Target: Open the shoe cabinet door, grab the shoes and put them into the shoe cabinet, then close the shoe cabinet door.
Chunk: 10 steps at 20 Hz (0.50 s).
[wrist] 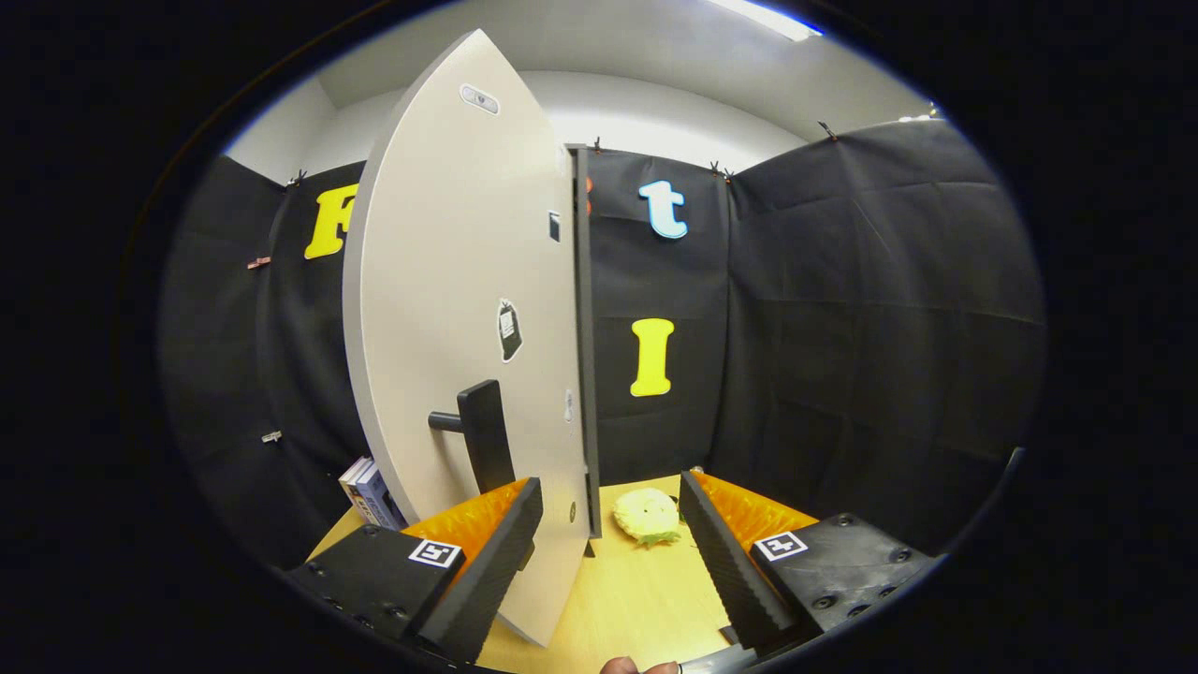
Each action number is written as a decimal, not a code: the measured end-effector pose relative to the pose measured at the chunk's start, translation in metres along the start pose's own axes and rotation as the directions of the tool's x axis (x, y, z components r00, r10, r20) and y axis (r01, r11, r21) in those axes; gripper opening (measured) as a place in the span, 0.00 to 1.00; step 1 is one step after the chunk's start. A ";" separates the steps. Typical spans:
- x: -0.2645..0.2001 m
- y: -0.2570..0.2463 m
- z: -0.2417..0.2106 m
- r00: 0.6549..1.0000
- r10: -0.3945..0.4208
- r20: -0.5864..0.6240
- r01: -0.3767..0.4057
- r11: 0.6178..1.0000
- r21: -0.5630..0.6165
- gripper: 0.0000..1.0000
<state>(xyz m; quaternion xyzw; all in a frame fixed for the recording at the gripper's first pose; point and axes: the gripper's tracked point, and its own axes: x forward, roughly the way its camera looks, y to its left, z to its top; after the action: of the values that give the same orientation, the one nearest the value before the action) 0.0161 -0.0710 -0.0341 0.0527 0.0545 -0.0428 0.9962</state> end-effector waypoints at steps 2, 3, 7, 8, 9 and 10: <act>0.002 0.021 -0.002 1.000 0.024 -0.005 -0.024 1.000 0.010 0.98; 0.004 0.031 -0.003 0.999 0.036 -0.008 -0.036 0.999 0.018 0.98; 0.020 0.068 0.001 0.995 0.103 -0.005 -0.102 0.993 0.053 0.98; 0.023 0.075 0.003 0.993 0.117 0.000 -0.117 0.991 0.057 0.98; 0.026 0.082 0.004 0.991 0.131 -0.001 -0.130 0.990 0.055 0.98; 0.030 0.090 0.003 0.989 0.146 -0.003 -0.145 0.988 0.051 0.98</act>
<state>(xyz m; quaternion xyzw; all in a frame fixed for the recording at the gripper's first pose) 0.0539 0.0151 -0.0250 0.0821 0.0530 0.0288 0.9948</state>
